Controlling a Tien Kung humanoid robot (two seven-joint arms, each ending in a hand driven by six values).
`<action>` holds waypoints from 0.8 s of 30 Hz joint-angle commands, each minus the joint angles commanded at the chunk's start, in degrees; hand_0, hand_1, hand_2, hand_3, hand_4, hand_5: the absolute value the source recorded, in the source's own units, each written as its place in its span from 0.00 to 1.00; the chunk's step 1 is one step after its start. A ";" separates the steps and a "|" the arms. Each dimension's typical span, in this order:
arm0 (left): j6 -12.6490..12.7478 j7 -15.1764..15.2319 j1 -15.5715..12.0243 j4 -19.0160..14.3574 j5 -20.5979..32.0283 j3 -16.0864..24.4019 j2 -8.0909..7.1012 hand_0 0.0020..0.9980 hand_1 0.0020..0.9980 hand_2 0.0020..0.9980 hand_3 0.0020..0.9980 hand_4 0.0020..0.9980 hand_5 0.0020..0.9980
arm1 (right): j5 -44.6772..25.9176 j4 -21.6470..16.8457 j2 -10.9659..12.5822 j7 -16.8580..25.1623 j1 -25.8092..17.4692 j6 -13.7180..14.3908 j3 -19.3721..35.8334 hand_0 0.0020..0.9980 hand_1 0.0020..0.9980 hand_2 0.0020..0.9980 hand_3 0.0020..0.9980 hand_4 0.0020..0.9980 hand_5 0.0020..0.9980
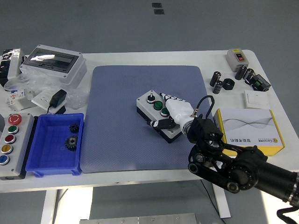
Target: Pick up the button,place it on the desk,press the button,press the button
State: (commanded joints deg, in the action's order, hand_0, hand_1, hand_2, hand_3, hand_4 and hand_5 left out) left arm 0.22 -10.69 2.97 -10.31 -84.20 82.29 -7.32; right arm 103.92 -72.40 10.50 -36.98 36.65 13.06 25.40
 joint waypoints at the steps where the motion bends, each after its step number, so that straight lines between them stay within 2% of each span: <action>1: -0.04 0.10 0.01 0.00 0.01 -0.04 0.00 0.63 0.58 0.53 0.59 0.65 0.30 | 0.05 0.13 0.04 0.00 0.10 -0.10 -0.28 0.40 0.82 1.00 1.00 0.93 0.50; 6: -0.15 0.52 0.02 0.00 0.00 -0.18 -0.02 0.63 0.58 0.53 0.59 0.65 0.30 | 1.17 0.39 0.18 0.00 0.47 0.00 -0.89 0.40 0.82 1.00 1.00 0.93 0.50; 7: -0.17 0.60 0.03 0.00 -0.01 -0.22 -0.01 0.63 0.58 0.53 0.59 0.65 0.29 | 1.44 0.40 0.20 0.00 0.51 0.05 -0.98 0.26 0.65 0.93 1.00 0.82 0.30; 12: -0.22 0.90 0.04 0.00 -0.03 -0.40 0.00 0.63 0.58 0.53 0.59 0.65 0.29 | 2.25 0.53 0.24 0.00 0.65 0.05 -1.54 0.26 0.65 0.93 1.00 0.82 0.30; 13: -0.23 0.94 0.03 0.00 -0.05 -0.42 0.00 0.63 0.59 0.53 0.59 0.64 0.27 | 2.41 0.56 0.24 0.00 0.67 0.02 -1.67 0.20 0.57 0.87 1.00 0.78 0.26; 18: -0.25 1.08 0.01 0.00 -0.03 -0.53 -0.02 0.63 0.59 0.53 0.59 0.64 0.27 | 3.92 1.03 0.21 0.00 0.74 -0.13 -2.06 0.20 0.57 0.87 1.00 0.78 0.26; 19: -0.25 1.10 0.00 0.00 -0.02 -0.54 -0.03 0.63 0.59 0.53 0.59 0.64 0.27 | 4.37 1.12 0.22 0.00 0.74 -0.17 -2.05 0.11 0.44 0.71 1.00 0.58 0.09; 24: -0.21 1.27 -0.03 0.00 0.19 -0.73 -0.09 0.63 0.59 0.53 0.59 0.64 0.27 | 6.67 1.45 0.19 0.00 0.74 -0.27 -1.81 0.11 0.44 0.71 1.00 0.58 0.09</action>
State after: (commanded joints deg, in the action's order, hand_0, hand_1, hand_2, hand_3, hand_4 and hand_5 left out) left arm 0.01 -9.42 2.94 -10.31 -84.01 81.55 -7.41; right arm 110.59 -70.95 10.69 -36.98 37.40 12.78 23.58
